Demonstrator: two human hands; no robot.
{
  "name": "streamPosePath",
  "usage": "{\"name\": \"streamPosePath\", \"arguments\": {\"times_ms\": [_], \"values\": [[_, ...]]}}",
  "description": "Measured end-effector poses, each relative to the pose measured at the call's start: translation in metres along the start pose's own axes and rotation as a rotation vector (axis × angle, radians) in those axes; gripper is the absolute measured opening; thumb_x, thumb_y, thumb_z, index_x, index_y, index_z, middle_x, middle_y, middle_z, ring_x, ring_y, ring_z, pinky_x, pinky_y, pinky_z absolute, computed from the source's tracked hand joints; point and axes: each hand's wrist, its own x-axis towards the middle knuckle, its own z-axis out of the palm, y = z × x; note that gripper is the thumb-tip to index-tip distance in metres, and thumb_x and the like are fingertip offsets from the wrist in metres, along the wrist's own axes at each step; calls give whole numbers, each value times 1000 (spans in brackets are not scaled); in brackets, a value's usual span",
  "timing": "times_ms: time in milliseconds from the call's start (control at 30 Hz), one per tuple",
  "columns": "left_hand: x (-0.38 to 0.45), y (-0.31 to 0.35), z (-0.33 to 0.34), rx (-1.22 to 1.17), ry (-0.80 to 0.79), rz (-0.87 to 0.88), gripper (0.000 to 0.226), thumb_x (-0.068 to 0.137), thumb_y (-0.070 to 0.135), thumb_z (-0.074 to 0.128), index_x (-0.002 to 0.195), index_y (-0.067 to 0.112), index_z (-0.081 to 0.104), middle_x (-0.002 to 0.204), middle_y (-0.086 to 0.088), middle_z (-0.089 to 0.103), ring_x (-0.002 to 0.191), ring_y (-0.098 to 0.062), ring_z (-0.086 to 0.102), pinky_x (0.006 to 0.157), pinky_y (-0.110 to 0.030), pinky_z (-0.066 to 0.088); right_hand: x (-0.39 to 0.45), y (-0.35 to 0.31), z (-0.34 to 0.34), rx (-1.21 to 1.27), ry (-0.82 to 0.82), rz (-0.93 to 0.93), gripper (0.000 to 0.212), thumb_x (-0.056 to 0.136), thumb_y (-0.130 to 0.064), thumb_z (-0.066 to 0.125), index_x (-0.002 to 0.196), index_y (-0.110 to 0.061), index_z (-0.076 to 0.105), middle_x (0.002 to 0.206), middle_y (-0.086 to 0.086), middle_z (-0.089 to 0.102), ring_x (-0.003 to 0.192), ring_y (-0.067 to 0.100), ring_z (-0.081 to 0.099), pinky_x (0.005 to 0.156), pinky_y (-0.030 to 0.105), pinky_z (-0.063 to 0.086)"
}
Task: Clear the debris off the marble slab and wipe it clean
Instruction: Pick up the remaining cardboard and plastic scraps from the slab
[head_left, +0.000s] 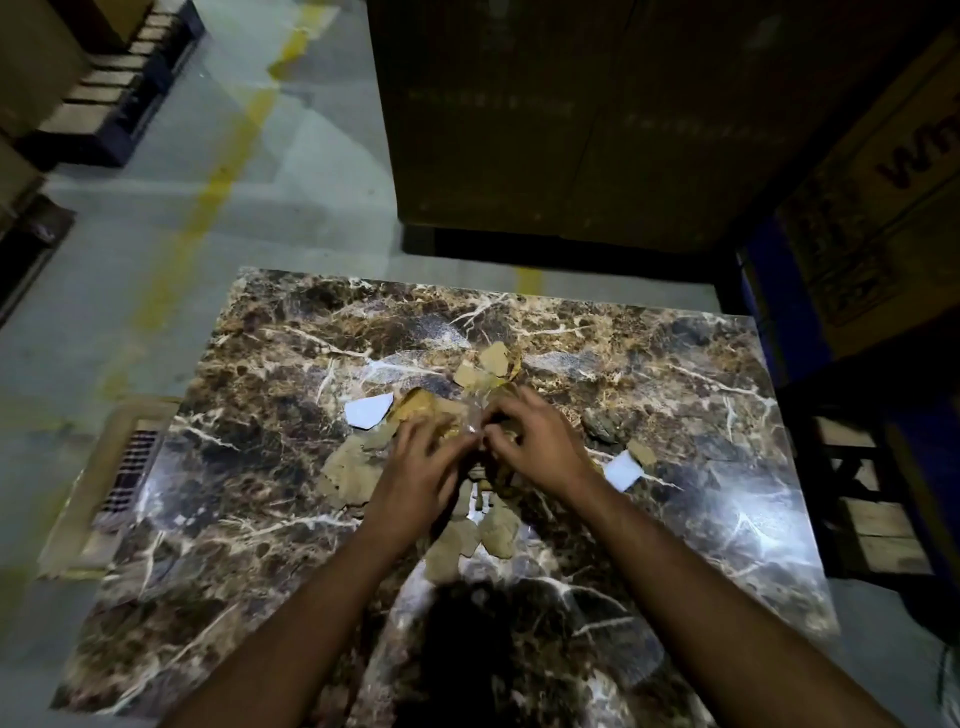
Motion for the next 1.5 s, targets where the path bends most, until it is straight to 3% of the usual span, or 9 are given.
{"name": "streamPosePath", "arguments": {"times_ms": [167,467,633,800,967,1100,1300,1400,1500], "values": [[-16,2,15,51,-236,-143,57,94,29,55,147,24,36,150,-5,42,137,-28,37,108,-57,35,-19,-8,17,-51,-100,24,47,97,-34,62,141,-26,48,137,3,41,119,20,51,94,35,52],[-38,-8,-18,-234,208,-259,65,81,38,54,142,23,41,143,0,46,133,-17,36,113,-60,23,-33,-9,5,-270,-134,-40,69,99,-39,51,154,-40,8,112,1,69,85,21,66,70,37,61],[-54,-39,-32,-274,261,-526,64,85,50,51,143,28,40,146,-2,42,135,-24,34,109,-61,32,-9,-8,-40,-391,29,101,49,104,-60,29,141,-30,40,90,-9,66,63,13,61,68,27,55],[-53,-73,-32,-240,122,-606,70,86,65,46,147,33,35,157,0,33,144,-29,28,111,-64,31,63,16,-57,-370,163,78,19,106,-31,45,112,-21,61,89,3,69,68,16,58,62,26,42],[-40,-79,-28,-139,-49,-606,65,93,57,49,152,39,28,165,2,22,149,-32,16,115,-68,17,136,37,-32,-631,-341,-251,60,95,-19,67,146,-42,46,159,0,41,138,28,44,109,48,43],[-37,-75,-26,-23,-202,-570,72,89,68,32,156,42,23,168,6,10,151,-30,8,114,-67,12,153,48,-12,-955,-642,-517,84,99,-15,61,156,-53,13,170,-9,9,155,28,14,120,60,25],[-42,-71,-23,20,-213,-573,72,90,71,23,156,41,25,167,3,13,151,-30,5,115,-66,15,108,94,-57,-672,-538,-217,74,99,-4,58,153,-47,33,166,-5,26,142,28,42,116,44,37],[-47,-71,-18,56,-149,-603,73,91,70,19,157,39,24,168,2,10,150,-31,5,116,-65,14,68,117,-69,-546,-449,35,62,100,-13,58,148,-49,42,155,4,48,112,26,63,90,32,50],[-53,-63,-11,-23,-129,-623,76,90,72,17,158,38,20,169,5,7,152,-30,0,118,-65,9,35,121,-59,-471,-425,-12,47,103,-19,52,147,-36,52,150,7,53,115,28,61,88,32,47]]}}
